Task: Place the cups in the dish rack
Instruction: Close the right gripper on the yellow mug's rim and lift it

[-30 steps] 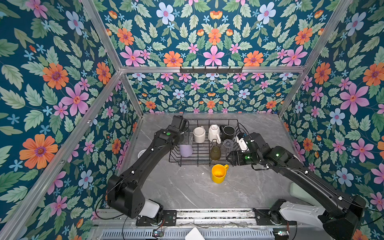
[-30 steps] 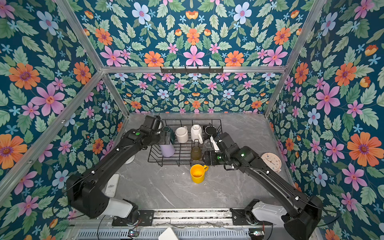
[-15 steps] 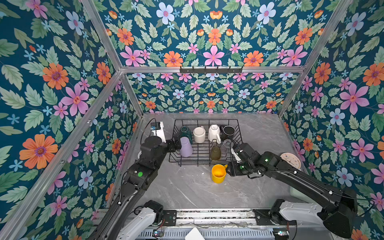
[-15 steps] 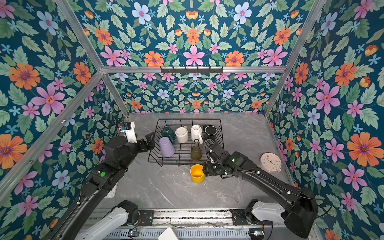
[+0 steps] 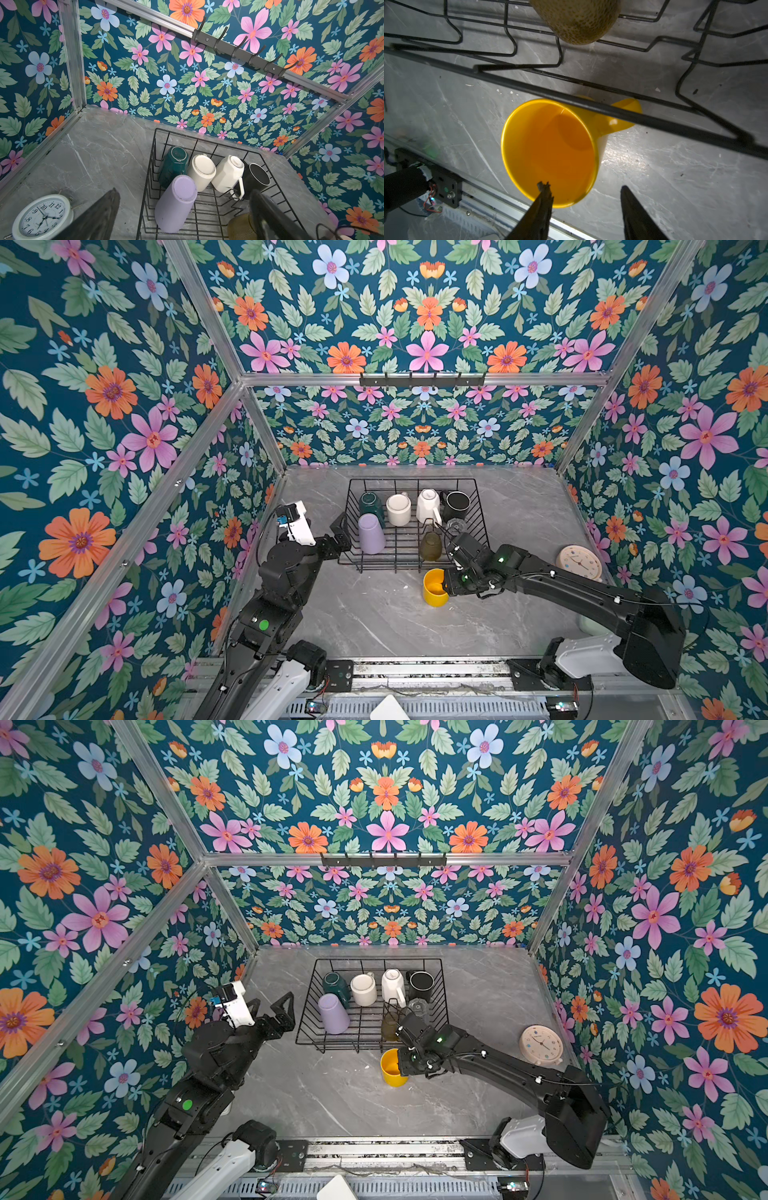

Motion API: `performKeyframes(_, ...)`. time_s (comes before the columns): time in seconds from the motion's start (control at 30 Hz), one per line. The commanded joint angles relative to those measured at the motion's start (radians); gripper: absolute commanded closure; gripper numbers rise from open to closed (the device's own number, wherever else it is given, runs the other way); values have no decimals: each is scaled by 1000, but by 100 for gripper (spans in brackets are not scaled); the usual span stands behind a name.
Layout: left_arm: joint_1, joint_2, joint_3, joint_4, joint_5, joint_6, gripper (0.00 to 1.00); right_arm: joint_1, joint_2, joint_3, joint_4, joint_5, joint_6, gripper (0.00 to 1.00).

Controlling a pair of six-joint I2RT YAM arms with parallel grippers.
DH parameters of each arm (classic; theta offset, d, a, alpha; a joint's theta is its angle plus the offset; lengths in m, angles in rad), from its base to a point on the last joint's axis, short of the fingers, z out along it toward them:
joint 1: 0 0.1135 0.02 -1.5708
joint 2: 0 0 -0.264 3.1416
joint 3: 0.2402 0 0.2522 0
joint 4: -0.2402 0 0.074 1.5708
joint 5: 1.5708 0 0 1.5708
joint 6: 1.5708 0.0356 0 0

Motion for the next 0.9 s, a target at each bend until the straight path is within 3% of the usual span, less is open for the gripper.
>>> performKeyframes(0.0,0,-7,14,19,-4,-11,0,3,28,5,18,43,18,49)
performKeyframes(0.57,0,-42,-1,-13,-19,-18,0,3,156,32,43,74,9,57)
performKeyframes(0.87,0,-60,-9,-18,-29,-19,0,2,164,30,35,69,-5,77)
